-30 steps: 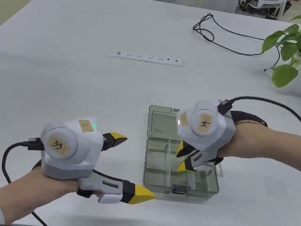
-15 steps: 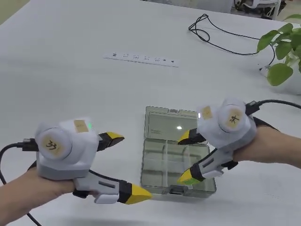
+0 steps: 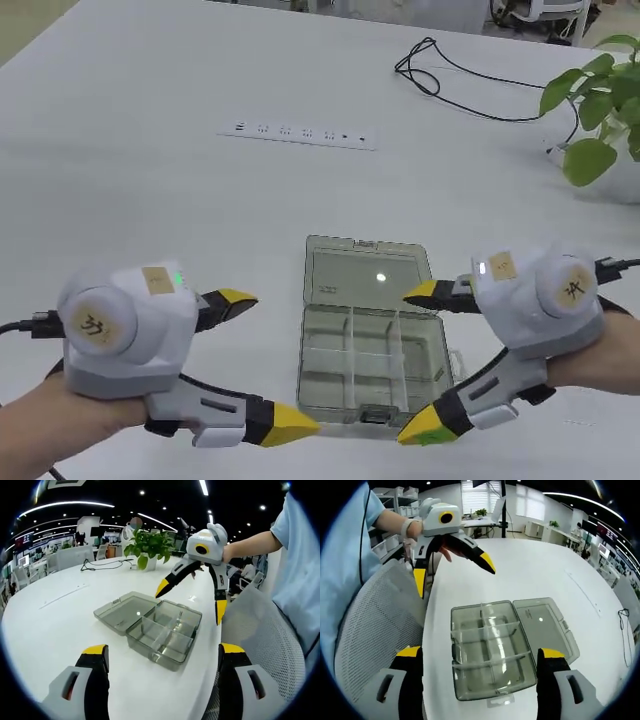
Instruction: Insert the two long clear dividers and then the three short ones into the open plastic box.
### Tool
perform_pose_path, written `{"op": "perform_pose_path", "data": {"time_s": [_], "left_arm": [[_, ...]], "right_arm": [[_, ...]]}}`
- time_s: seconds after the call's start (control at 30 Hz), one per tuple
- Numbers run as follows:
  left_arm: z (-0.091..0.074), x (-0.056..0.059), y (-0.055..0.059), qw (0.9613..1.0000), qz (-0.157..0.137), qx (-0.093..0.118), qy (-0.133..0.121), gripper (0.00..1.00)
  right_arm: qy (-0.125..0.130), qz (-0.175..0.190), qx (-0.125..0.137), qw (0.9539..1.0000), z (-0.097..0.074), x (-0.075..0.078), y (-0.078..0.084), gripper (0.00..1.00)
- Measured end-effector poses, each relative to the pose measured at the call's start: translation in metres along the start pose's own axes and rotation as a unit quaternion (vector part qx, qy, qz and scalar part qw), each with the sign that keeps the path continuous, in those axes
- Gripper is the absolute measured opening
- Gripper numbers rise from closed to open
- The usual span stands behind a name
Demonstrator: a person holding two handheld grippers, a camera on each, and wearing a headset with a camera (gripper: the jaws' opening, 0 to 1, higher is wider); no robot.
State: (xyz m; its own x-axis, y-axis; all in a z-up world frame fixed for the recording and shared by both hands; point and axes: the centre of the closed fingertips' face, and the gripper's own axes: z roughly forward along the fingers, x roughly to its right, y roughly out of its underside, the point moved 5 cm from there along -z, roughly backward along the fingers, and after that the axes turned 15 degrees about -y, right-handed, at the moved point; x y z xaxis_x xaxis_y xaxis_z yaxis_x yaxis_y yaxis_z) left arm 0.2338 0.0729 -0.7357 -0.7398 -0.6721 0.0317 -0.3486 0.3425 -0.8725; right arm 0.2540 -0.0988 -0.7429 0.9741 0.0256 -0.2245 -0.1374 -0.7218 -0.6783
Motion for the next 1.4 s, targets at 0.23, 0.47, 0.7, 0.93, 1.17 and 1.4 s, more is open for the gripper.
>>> {"op": "perform_pose_path", "data": {"time_s": [0.23,0.47,0.7,0.93,1.17,1.4], "left_arm": [[-0.003,0.000,0.002,1.0000,-0.003,-0.001,-0.002,0.93],[-0.002,0.000,-0.003,0.9999,-0.007,0.005,-0.008,0.93],[0.000,-0.002,-0.006,0.9996,-0.014,0.013,-0.019,0.92],[0.001,0.003,-0.006,0.9995,-0.017,0.016,-0.022,0.92],[-0.001,0.004,-0.007,0.9992,-0.019,0.021,-0.030,0.90],[-0.002,0.005,-0.007,0.9989,-0.019,0.023,-0.036,0.90]], "right_arm": [[0.038,0.019,0.030,0.9987,-0.020,-0.001,0.020,0.98],[0.078,0.054,0.039,0.9947,-0.048,-0.002,0.050,1.00],[0.105,0.083,0.040,0.9902,-0.071,-0.010,0.072,1.00],[0.120,0.105,0.024,0.9869,-0.085,-0.018,0.098,1.00],[0.123,0.118,-0.010,0.9853,-0.099,-0.019,0.122,0.97],[0.107,0.125,-0.071,0.9838,-0.110,-0.017,0.148,0.86]]}}
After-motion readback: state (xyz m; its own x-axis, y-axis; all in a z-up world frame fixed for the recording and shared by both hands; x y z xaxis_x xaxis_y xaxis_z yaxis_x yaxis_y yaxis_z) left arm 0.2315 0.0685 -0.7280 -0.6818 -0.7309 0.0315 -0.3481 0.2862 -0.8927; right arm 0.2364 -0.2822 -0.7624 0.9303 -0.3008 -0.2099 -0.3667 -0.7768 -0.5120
